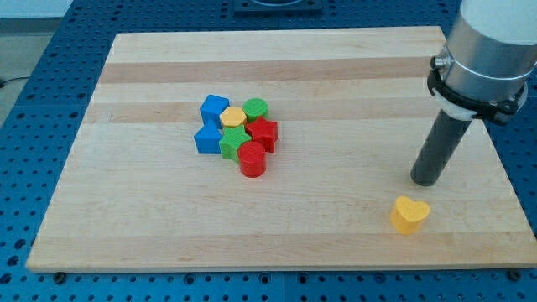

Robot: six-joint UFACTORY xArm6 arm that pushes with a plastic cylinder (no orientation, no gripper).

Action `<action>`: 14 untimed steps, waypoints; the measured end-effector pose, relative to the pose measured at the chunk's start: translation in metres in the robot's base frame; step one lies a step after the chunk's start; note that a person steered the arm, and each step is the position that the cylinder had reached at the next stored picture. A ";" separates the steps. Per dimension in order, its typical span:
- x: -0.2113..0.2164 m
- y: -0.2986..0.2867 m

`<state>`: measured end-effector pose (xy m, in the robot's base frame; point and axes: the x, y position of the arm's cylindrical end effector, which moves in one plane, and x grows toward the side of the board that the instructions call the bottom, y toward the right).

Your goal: Push green star slightly towards up

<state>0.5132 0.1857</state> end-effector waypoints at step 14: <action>-0.023 -0.252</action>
<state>0.4902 -0.0665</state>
